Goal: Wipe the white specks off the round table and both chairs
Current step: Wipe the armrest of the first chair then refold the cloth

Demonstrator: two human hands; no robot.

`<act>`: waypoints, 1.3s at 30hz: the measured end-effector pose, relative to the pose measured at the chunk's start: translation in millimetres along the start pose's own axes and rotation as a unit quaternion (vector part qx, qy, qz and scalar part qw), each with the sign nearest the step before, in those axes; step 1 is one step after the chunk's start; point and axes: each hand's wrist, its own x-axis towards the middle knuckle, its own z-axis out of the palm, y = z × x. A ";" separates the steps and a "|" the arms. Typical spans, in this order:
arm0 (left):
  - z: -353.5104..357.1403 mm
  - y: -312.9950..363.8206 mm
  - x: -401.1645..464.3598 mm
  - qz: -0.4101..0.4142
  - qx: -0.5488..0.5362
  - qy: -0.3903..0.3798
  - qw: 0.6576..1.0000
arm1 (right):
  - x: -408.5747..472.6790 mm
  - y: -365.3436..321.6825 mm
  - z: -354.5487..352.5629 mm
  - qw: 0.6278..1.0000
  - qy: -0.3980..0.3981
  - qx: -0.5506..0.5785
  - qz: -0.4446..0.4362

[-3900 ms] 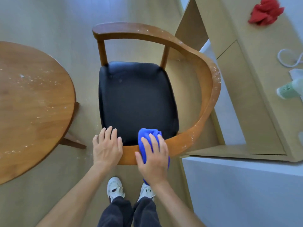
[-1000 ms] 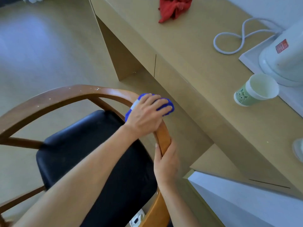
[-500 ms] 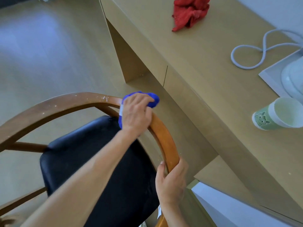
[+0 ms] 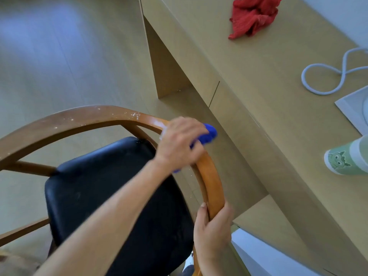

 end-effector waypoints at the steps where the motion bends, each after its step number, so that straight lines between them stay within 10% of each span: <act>1: -6.8 -20.4 8.4 -0.073 0.014 -0.009 0.997 | -0.3 0.4 -0.3 1.000 -0.001 -0.004 -0.001; 6: -26.2 -93.8 19.8 -0.268 0.144 -0.101 0.947 | -0.7 -4.5 -3.8 1.000 -0.007 0.000 -0.018; 21: 4.2 28.0 2.0 -0.079 0.035 -0.063 0.994 | 8.9 -15.1 -15.3 0.994 -0.100 0.018 0.045; 32: -17.3 -61.3 -2.2 -0.198 0.045 0.007 0.979 | 121.9 -167.8 34.2 0.951 -0.050 -0.001 -0.304; 39: -35.0 -140.2 -17.4 -0.181 0.187 0.001 0.966 | 129.3 -205.4 96.9 0.881 -0.166 -0.267 -0.353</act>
